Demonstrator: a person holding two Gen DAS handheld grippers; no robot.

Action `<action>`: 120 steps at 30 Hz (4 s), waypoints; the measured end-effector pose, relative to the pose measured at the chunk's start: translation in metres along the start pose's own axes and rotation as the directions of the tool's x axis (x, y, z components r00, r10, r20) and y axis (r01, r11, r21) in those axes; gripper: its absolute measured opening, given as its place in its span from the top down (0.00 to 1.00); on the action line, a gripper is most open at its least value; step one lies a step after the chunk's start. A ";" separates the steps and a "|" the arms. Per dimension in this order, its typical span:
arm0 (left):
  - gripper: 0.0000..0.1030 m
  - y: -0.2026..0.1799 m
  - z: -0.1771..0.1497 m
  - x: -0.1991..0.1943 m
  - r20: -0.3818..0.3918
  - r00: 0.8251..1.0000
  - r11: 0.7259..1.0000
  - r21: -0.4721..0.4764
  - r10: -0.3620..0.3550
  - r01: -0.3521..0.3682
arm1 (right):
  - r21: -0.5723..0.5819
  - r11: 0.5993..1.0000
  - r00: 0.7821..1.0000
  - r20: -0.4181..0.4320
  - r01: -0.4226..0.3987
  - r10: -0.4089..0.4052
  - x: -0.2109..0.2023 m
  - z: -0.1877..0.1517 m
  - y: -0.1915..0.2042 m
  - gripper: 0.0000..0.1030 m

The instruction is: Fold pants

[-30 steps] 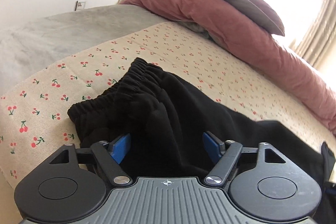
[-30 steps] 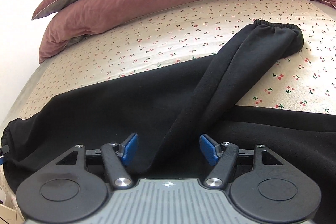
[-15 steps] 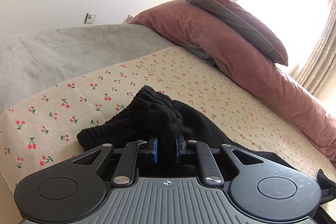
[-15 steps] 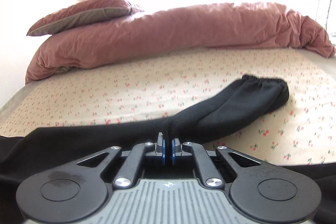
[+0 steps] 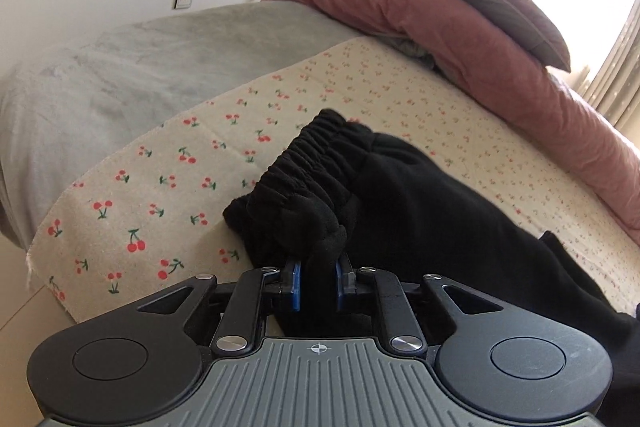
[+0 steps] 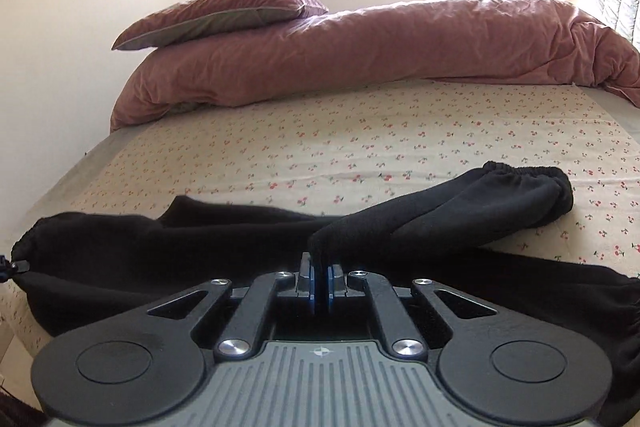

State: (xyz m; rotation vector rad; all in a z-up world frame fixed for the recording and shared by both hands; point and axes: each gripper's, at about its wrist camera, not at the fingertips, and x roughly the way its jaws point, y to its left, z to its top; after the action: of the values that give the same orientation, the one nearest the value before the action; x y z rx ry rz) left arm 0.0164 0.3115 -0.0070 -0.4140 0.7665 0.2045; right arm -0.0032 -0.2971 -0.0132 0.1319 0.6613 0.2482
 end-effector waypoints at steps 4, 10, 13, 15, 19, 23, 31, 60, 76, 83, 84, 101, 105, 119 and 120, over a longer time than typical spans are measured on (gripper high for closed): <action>0.84 0.006 -0.004 0.013 -0.067 0.997 1.000 -0.005 0.028 -0.028 | -0.033 0.999 0.994 -0.108 0.016 -0.020 0.016 -0.018 0.000 0.95; 0.77 -0.007 -0.005 0.004 -0.060 0.995 0.997 -0.002 0.079 -0.080 | -0.044 0.998 0.971 -0.235 0.037 -0.046 0.044 -0.041 -0.009 0.95; 0.57 -0.018 -0.004 -0.007 -0.022 0.989 0.989 0.022 0.148 -0.147 | -0.009 0.999 0.971 -0.237 0.038 -0.039 0.033 -0.033 -0.014 0.70; 0.41 -0.026 -0.003 -0.015 0.034 0.977 0.975 0.058 0.212 -0.214 | 0.012 0.999 0.979 -0.198 0.049 -0.045 0.021 -0.026 -0.020 0.54; 0.28 -0.045 -0.001 -0.032 0.137 0.963 0.966 0.088 0.232 -0.245 | 0.084 0.993 0.990 -0.121 0.086 -0.075 0.007 -0.009 -0.042 0.45; 0.19 -0.079 -0.007 -0.034 0.152 0.983 0.978 0.165 0.103 -0.128 | 0.135 0.978 0.987 -0.060 0.156 -0.149 0.005 0.007 -0.062 0.42; 0.16 -0.170 -0.037 -0.002 -0.029 0.979 0.930 0.307 -0.202 0.201 | 0.190 0.958 0.975 -0.001 0.217 -0.220 0.042 0.038 -0.091 0.41; 0.10 -0.324 -0.169 0.011 -0.278 0.749 0.481 0.623 -0.601 0.617 | 0.322 0.903 0.953 0.017 0.283 -0.304 -0.003 0.007 -0.167 0.98; 0.38 -0.333 -0.211 -0.004 -0.401 0.695 0.261 0.721 -0.597 0.641 | 0.601 0.792 0.973 0.100 0.106 -0.207 -0.041 -0.050 -0.229 0.56; 0.47 -0.334 -0.216 -0.002 -0.411 0.703 0.241 0.738 -0.580 0.631 | 0.587 0.785 0.946 0.098 0.197 -0.310 -0.035 -0.026 -0.229 0.94; 0.48 -0.333 -0.217 -0.003 -0.404 0.707 0.238 0.746 -0.581 0.622 | 0.593 0.785 0.942 0.127 0.179 -0.310 -0.041 -0.020 -0.227 0.96; 0.98 -0.296 -0.185 -0.040 -0.358 0.712 0.192 0.802 -0.605 0.566 | 0.483 0.833 0.952 -0.010 0.272 -0.305 -0.091 -0.052 -0.189 0.97; 0.98 -0.293 -0.198 -0.032 -0.401 0.729 0.154 0.812 -0.555 0.563 | 0.508 0.808 0.952 -0.091 0.298 -0.294 -0.078 -0.077 -0.196 0.97; 0.88 -0.283 -0.205 -0.025 -0.446 0.733 0.134 0.802 -0.515 0.582 | 0.477 0.804 0.933 -0.134 0.357 -0.334 -0.079 -0.082 -0.190 0.85; 0.88 -0.280 -0.199 -0.028 -0.441 0.725 0.147 0.794 -0.529 0.590 | 0.463 0.803 0.923 -0.113 0.377 -0.368 -0.084 -0.079 -0.186 0.74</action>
State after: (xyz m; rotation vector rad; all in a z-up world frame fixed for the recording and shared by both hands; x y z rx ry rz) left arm -0.0371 -0.0284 -0.0353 0.4138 0.6083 -0.9883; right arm -0.0822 -0.4953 -0.0622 0.4698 0.7421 -0.3052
